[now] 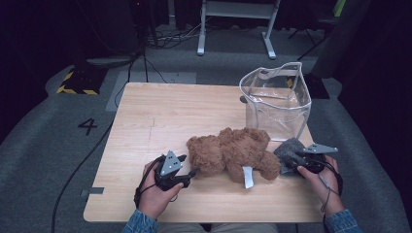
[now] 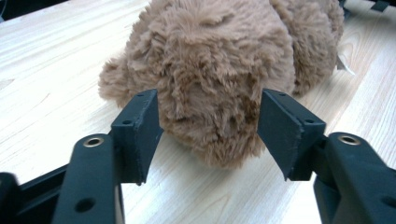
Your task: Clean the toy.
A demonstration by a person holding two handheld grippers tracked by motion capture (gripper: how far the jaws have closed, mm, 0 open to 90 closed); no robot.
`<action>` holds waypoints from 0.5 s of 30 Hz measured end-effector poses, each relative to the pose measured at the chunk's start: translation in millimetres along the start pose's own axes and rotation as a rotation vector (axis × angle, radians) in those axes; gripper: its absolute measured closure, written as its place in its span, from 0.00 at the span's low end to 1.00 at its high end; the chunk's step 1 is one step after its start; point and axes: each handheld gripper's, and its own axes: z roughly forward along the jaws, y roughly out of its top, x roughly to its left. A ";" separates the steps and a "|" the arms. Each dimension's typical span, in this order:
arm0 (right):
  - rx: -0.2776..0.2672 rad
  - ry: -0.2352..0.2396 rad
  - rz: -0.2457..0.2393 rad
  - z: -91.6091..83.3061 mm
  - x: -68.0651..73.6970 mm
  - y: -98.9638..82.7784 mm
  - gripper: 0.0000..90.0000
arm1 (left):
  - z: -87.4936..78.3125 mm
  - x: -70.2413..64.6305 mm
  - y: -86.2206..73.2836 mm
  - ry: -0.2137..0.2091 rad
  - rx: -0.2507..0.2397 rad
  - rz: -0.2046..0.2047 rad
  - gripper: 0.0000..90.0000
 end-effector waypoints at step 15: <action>-0.174 0.069 -0.058 -53.6 37.2 -20.4 0.41 | 1.7 -2.3 -17.9 -0.033 0.066 -0.004 0.39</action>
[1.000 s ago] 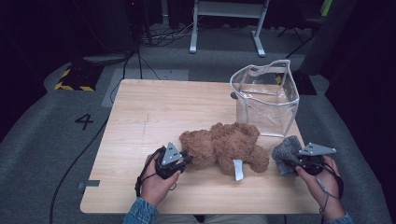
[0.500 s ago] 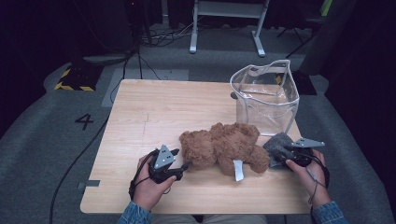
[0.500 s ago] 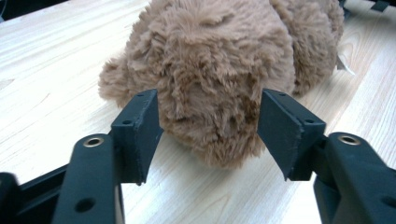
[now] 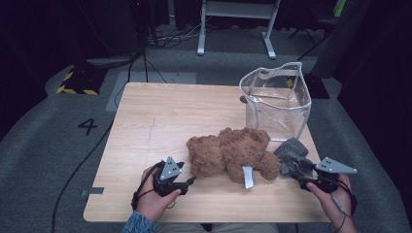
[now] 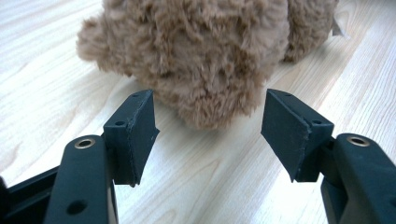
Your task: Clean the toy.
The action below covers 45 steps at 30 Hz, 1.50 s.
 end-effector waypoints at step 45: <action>0.054 0.264 0.002 -41.9 64.2 69.3 0.72 | -54.1 -28.2 42.4 -0.170 0.033 0.014 0.88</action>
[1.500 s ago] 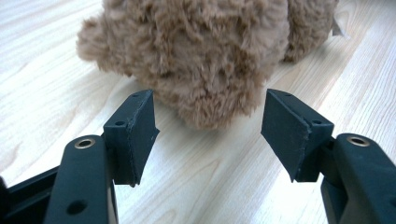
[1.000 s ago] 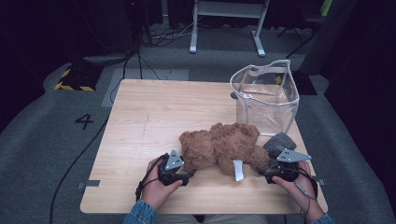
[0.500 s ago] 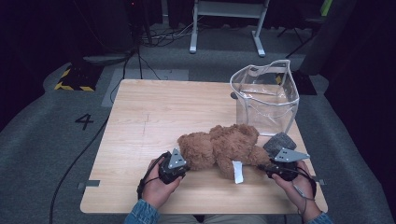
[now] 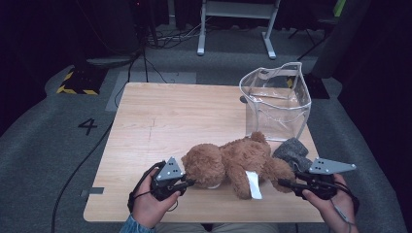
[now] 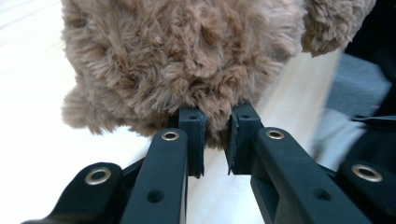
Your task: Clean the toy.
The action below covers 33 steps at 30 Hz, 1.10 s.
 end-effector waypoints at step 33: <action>-0.180 -0.175 0.007 58.1 -42.8 16.3 0.40 | 53.9 48.1 -19.4 0.192 -0.055 -0.031 0.57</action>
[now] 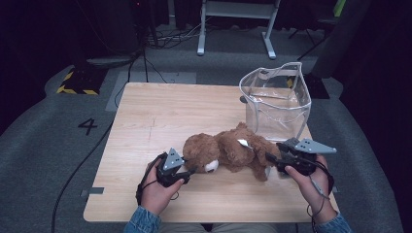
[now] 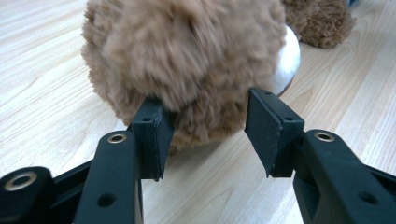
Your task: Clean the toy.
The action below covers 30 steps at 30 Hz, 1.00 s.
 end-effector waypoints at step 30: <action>0.319 0.031 -0.158 66.4 9.2 -39.9 0.71 | 46.9 34.1 -5.5 0.090 0.185 -0.013 0.99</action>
